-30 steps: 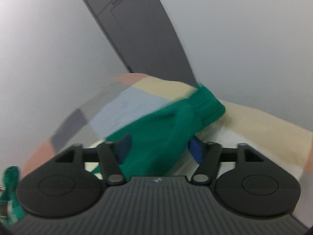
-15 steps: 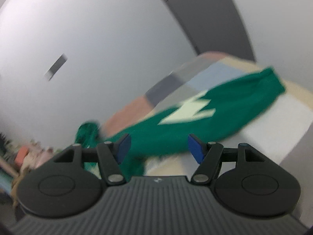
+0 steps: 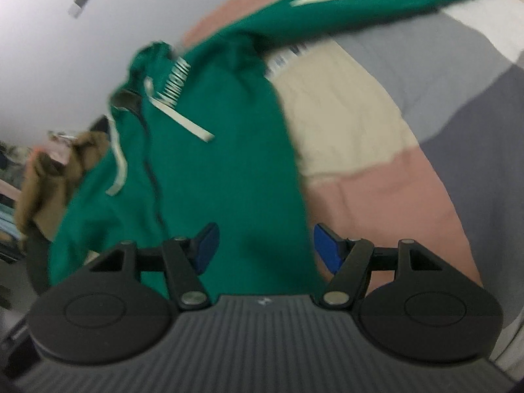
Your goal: Fold large clothes
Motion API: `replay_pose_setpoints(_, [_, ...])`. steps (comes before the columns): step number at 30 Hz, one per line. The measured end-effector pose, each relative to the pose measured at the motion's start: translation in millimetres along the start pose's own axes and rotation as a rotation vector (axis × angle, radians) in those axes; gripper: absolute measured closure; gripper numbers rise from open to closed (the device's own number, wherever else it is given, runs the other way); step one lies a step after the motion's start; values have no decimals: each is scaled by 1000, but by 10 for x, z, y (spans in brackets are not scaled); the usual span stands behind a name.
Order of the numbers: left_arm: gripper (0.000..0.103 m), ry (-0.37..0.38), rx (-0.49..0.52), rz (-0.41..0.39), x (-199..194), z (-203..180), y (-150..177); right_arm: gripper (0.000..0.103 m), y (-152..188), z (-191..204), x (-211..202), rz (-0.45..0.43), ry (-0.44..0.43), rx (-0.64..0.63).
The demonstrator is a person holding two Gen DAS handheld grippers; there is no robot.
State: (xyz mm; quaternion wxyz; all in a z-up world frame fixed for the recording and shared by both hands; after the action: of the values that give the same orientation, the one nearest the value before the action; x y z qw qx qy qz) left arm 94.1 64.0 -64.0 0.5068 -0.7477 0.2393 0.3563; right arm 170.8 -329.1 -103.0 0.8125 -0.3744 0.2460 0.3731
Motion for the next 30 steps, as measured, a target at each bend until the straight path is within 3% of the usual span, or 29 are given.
replay_pose_setpoints(3, [36,-36,79,17,236,-125,218,36,45,-165,196,64,-5,67])
replay_pose_setpoints(5, [36,-41,88,36,366,-119,325,36,53,-184,264,72,-5,46])
replay_pose_setpoints(9, [36,-51,121,27,514,-163,408,22,98,-106,397,69,-4,-27])
replay_pose_setpoints(11, [36,-44,126,20,522,-183,415,21,109,-69,436,63,-11,-42])
replay_pose_setpoints(15, [36,-25,128,19,568,-157,377,21,74,-45,477,70,-81,-15])
replay_pose_setpoints(20, [36,24,115,-3,572,-137,334,21,32,55,370,56,-267,49])
replay_pose_setpoints(25, [36,220,112,-64,410,-215,319,21,-63,189,138,19,-494,73])
replay_pose_setpoints(30, [36,466,194,-129,121,-501,448,21,-93,291,128,38,-592,78])
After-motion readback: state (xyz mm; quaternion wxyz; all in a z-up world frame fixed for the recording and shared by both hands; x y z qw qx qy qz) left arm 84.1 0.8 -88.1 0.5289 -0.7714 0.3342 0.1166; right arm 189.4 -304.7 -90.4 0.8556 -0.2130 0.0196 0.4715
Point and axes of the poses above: each gripper's, at about its wrist camera, not at the fingertips, and x roughly the way its jaws point, z to its left, y to its underside, the point moved 2 cm from there along x, roughly the way its jaws point, and after that the axes turned 7 degrees about -y, right-handed, at the moved point
